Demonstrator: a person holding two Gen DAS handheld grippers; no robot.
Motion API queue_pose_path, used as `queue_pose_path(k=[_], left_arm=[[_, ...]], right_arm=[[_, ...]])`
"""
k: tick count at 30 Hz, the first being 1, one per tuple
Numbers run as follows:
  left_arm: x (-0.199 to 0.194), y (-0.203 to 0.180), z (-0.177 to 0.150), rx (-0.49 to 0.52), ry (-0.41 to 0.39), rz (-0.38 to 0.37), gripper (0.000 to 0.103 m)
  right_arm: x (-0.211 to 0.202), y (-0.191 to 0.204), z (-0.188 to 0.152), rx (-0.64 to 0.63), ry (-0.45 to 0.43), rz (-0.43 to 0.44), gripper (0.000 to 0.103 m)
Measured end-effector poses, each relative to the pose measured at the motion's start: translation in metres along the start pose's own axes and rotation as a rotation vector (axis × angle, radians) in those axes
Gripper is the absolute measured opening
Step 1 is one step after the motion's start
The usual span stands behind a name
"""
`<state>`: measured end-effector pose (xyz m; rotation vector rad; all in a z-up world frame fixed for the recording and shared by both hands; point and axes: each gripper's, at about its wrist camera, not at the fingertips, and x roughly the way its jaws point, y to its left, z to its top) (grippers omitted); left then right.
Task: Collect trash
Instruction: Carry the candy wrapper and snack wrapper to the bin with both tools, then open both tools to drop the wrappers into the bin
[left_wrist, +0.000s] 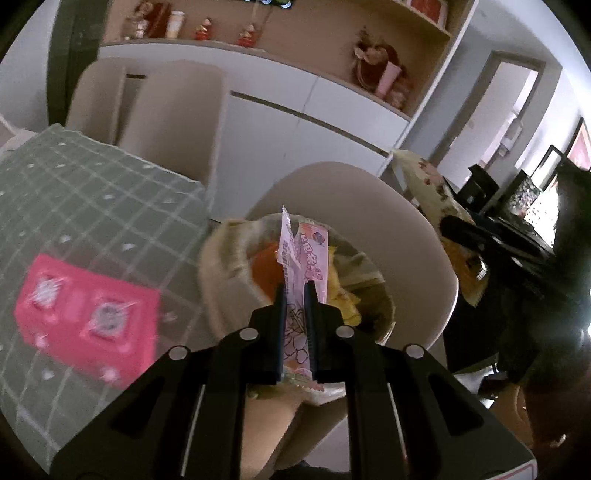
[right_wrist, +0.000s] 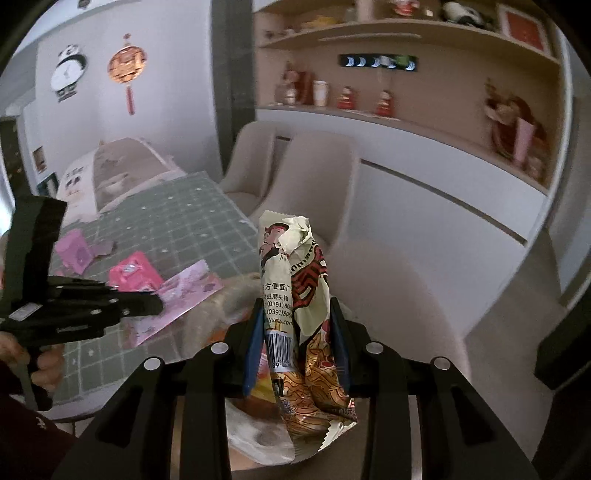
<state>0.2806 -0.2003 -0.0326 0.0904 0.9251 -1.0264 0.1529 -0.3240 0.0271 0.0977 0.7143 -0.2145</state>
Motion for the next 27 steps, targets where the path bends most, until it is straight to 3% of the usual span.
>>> queue_pose_path(k=[6, 10, 16, 21, 27], left_arm=[[0.057, -0.023, 0.017, 0.017, 0.056, -0.003, 0.009], [0.079, -0.024, 0.017, -0.022, 0.102, 0.001, 0.034], [0.061, -0.012, 0.014, -0.083, 0.068, 0.031, 0.037], [0.028, 0.016, 0.008, -0.182, 0.029, 0.068, 0.037], [-0.010, 0.050, -0.010, -0.288, -0.004, 0.134, 0.037]], right_arm=[[-0.006, -0.031, -0.014, 0.054, -0.005, -0.025, 0.032], [-0.002, -0.045, -0.023, 0.081, 0.000, -0.020, 0.032], [0.016, -0.048, -0.032, 0.094, 0.025, 0.031, 0.032], [0.052, -0.027, -0.036, 0.095, 0.059, 0.138, 0.032], [0.124, -0.001, -0.046, 0.066, 0.190, 0.193, 0.032]])
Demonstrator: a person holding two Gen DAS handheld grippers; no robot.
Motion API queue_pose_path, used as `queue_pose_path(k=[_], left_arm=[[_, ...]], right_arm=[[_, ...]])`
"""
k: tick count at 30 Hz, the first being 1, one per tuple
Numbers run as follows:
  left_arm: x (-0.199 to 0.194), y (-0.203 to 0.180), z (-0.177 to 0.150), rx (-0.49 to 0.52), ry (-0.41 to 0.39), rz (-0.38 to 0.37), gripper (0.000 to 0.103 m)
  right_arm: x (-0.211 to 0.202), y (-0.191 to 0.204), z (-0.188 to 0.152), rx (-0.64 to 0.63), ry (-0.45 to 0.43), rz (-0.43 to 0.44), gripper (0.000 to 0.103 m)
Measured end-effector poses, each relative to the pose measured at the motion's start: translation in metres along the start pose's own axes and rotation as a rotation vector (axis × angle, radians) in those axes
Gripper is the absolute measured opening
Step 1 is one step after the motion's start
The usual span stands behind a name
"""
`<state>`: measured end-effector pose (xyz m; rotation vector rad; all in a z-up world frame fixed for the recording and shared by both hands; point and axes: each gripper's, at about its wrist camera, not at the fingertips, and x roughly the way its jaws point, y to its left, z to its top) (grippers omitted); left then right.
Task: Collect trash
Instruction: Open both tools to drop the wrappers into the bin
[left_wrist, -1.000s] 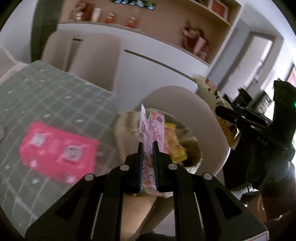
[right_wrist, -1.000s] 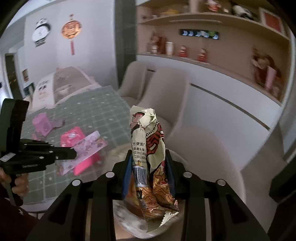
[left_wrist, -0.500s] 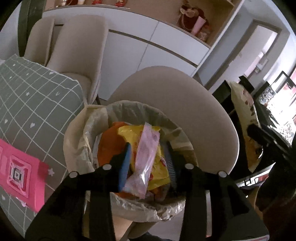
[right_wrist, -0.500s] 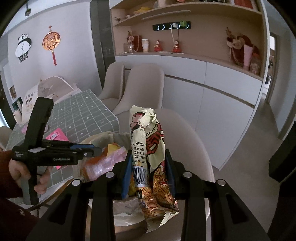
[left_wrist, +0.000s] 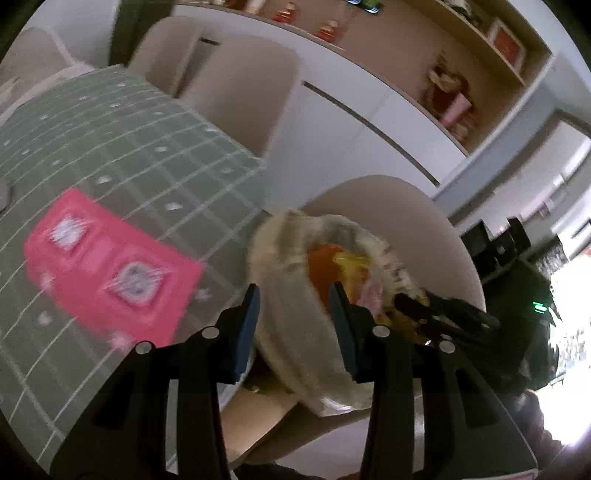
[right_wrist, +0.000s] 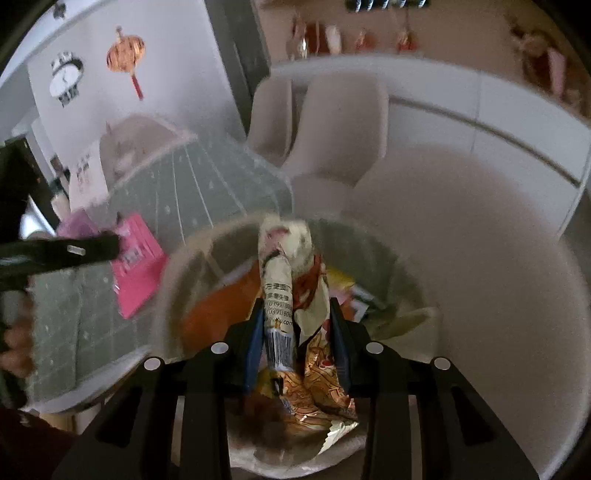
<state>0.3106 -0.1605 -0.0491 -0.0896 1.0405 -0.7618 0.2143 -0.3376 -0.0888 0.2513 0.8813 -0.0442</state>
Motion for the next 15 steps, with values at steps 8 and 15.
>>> queue_pose_path(k=[8, 15], left_arm=[[-0.035, 0.047, -0.012, -0.091, -0.051, 0.088, 0.038], [-0.045, 0.069, -0.019, -0.113, -0.055, 0.105, 0.038]], right_arm=[[0.058, -0.001, -0.007, -0.018, 0.165, -0.013, 0.032], [0.043, 0.002, -0.009, 0.001, 0.112, -0.028, 0.046]])
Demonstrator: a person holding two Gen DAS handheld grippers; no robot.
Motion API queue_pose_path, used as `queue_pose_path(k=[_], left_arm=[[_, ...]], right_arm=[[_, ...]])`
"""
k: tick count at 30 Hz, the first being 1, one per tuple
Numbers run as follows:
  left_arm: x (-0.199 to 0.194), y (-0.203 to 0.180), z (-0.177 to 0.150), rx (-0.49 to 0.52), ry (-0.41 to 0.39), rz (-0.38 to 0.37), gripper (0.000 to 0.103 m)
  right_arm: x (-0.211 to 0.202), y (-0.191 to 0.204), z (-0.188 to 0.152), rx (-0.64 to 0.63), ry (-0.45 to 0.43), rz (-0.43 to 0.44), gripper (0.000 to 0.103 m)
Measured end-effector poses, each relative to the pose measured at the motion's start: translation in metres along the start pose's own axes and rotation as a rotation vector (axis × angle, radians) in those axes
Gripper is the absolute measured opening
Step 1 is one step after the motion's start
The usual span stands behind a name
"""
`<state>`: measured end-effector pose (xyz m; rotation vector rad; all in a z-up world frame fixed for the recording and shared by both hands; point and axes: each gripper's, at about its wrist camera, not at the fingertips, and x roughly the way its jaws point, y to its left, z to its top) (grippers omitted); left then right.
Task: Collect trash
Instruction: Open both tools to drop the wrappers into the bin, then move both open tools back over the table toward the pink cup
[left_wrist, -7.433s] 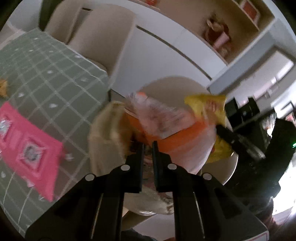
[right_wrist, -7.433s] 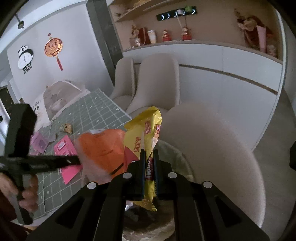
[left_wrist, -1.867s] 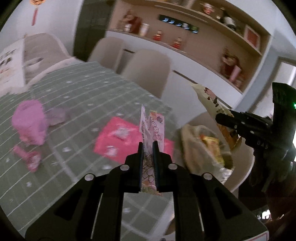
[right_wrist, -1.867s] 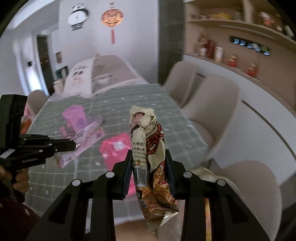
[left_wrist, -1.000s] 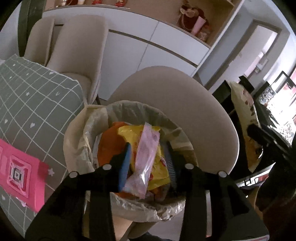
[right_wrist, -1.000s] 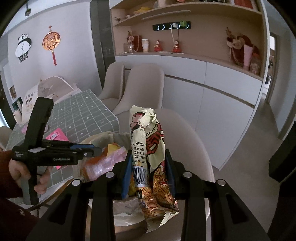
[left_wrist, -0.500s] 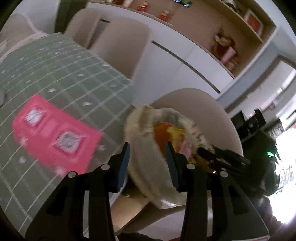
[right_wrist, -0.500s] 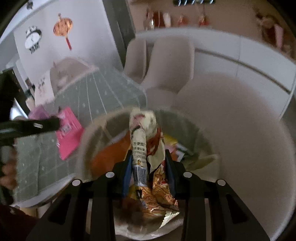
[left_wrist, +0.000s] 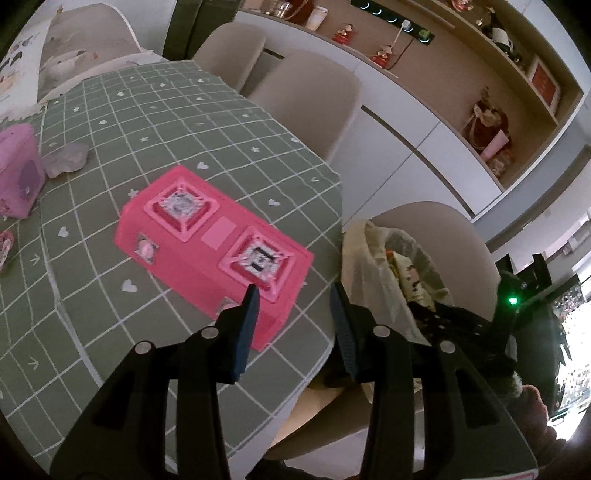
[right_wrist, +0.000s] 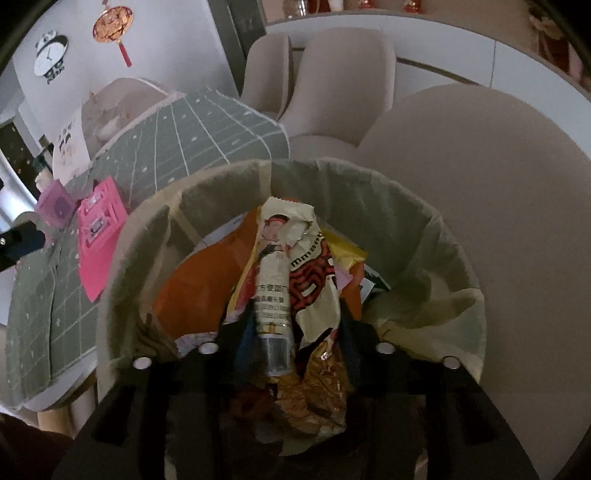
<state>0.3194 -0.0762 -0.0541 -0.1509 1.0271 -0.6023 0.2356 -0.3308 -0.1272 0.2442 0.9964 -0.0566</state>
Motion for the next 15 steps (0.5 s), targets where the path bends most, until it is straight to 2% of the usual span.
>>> queue_pose_path(k=[10, 15], left_arm=[[-0.006, 0.036, 0.000, -0.021, 0.003, 0.002, 0.039], [-0.025, 0.076, -0.002, -0.065, -0.055, 0.068, 0.039]], right_arm=[[-0.054, 0.014, 0.007, 0.026, -0.105, -0.075, 0.053], [-0.074, 0.038, 0.020, 0.002, -0.154, -0.071, 0.053]])
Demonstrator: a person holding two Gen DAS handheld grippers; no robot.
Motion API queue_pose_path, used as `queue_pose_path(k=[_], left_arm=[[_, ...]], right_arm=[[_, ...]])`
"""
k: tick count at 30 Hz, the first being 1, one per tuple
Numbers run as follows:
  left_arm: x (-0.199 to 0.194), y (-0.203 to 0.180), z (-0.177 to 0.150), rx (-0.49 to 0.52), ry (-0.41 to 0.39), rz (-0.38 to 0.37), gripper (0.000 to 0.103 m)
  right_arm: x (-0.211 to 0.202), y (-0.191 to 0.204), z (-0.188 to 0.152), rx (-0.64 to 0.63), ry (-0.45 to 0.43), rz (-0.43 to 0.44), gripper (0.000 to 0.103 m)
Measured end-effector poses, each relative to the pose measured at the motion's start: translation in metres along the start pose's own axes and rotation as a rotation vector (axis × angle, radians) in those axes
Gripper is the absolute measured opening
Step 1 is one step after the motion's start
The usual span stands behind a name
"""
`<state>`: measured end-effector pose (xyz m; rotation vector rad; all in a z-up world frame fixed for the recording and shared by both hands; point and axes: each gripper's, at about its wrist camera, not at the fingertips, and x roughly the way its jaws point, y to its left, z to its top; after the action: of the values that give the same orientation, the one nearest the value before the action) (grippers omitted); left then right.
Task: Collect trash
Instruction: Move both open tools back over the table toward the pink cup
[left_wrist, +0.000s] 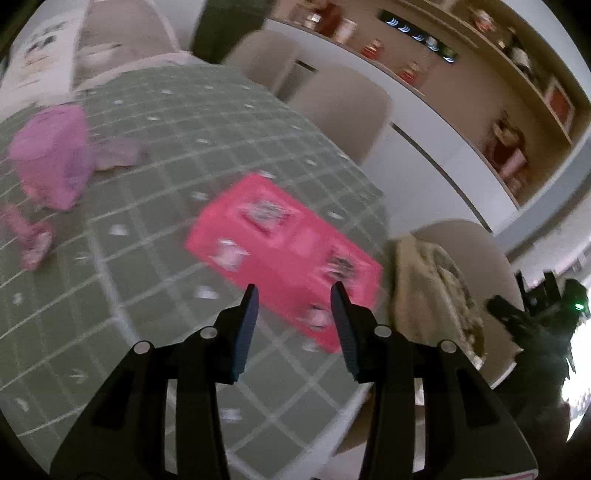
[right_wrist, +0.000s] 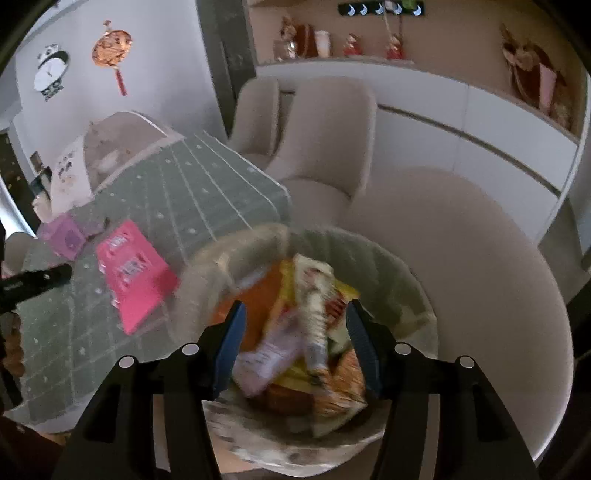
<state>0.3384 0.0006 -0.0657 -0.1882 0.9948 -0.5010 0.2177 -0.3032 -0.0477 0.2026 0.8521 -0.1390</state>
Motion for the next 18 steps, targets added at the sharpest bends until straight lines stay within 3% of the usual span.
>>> queue_pose_path(k=[10, 14, 18], left_arm=[[-0.050, 0.128, -0.007, -0.257, -0.107, 0.206, 0.039], [-0.069, 0.172, -0.013, -0.396, -0.126, 0.250, 0.039], [-0.073, 0.197, -0.010, -0.449, -0.137, 0.281, 0.042]], right_arm=[[0.005, 0.106, 0.039, -0.136, -0.080, 0.190, 0.053], [0.026, 0.156, 0.053, -0.199, -0.076, 0.257, 0.053], [0.042, 0.196, 0.063, -0.256, -0.073, 0.299, 0.053]])
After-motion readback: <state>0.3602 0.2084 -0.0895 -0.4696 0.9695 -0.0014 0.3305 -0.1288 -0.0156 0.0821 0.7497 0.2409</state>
